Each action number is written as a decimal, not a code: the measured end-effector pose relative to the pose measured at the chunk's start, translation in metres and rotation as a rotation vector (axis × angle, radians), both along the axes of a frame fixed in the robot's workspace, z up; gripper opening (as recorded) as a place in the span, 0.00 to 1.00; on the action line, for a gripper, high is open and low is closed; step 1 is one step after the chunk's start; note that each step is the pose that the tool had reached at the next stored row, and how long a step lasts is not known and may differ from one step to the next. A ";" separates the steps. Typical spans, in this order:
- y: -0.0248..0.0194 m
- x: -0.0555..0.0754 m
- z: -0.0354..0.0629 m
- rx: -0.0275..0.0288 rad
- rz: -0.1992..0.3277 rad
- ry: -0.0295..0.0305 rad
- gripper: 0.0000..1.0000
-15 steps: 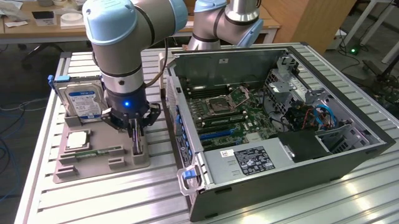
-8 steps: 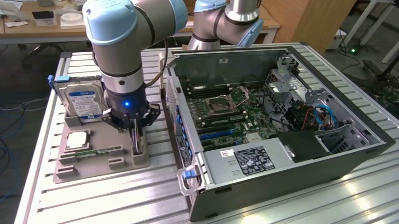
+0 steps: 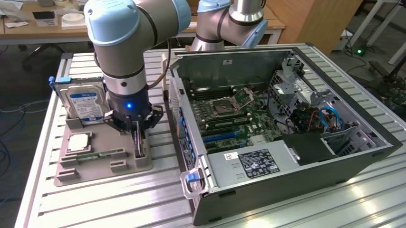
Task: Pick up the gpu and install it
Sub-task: 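Pick up the gpu and move the gpu toward the slot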
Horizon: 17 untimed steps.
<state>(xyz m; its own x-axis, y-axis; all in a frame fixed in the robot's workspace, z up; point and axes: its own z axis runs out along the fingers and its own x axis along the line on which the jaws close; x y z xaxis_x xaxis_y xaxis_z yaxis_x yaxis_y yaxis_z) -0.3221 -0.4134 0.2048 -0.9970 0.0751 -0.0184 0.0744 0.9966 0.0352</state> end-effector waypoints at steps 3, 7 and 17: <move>0.0000 0.000 0.0000 0.0000 0.000 0.0000 0.28; 0.0000 0.000 0.0000 0.0000 0.000 0.0000 0.28; 0.0001 0.000 0.0004 0.0004 0.000 -0.0005 0.28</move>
<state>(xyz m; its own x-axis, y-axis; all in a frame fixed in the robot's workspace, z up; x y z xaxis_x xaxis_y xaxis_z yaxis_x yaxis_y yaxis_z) -0.3221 -0.4133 0.2051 -0.9970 0.0752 -0.0189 0.0744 0.9966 0.0356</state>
